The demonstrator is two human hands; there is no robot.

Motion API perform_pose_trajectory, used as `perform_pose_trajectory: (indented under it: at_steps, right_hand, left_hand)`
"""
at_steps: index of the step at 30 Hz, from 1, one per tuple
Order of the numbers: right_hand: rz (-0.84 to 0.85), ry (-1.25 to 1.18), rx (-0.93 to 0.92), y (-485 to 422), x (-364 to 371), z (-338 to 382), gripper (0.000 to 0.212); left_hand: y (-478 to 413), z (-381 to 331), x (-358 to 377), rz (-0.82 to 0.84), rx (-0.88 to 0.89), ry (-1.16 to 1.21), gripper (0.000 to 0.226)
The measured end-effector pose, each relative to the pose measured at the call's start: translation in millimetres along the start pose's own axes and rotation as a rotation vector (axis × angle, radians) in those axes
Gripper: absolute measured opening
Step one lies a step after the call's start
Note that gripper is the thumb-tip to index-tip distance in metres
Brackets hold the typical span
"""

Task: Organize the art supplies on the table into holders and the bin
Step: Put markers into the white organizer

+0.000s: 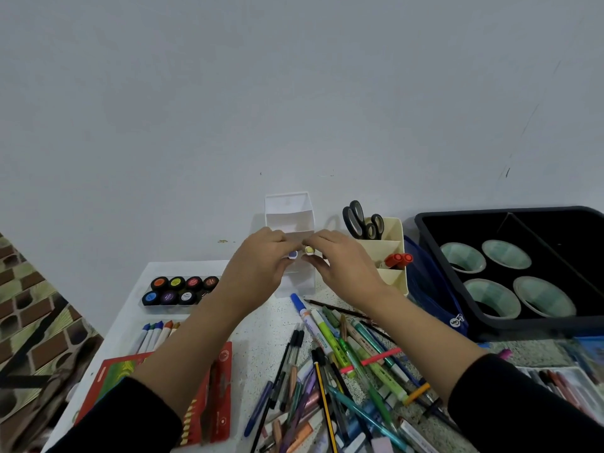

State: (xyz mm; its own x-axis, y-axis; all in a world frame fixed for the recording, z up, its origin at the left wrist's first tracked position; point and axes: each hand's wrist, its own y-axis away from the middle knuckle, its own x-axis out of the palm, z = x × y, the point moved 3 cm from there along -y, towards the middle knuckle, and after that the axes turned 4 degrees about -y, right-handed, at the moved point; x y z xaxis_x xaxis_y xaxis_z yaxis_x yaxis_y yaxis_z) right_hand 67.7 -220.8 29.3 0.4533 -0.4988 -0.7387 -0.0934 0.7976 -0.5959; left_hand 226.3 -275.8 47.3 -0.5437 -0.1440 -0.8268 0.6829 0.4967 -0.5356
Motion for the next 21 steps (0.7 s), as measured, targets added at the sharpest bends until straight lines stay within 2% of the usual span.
perform_pose_trajectory:
  at_steps: [3, 7, 11, 18, 21]
  right_hand:
    - [0.001, 0.026, 0.002, -1, -1, 2, 0.032]
    - [-0.002, 0.091, -0.038, -5, 4, -3, 0.015]
    - [-0.022, 0.176, -0.06, -8, 9, -6, 0.015]
    - [-0.028, 0.191, -0.06, -4, 9, -6, 0.016]
    - [-0.005, 0.162, -0.019, -5, 10, -7, 0.017]
  left_hand:
    - [-3, 0, 1, -0.01, -0.012, -0.066, 0.018]
    - [-5, 7, 6, -0.036, -0.056, -0.122, 0.008]
    - [-4, 12, 12, -0.063, -0.06, -0.119, 0.002]
    - [3, 22, 20, -0.082, -0.015, -0.103, 0.02]
    - [5, 20, 20, -0.1, -0.049, -0.101, 0.016]
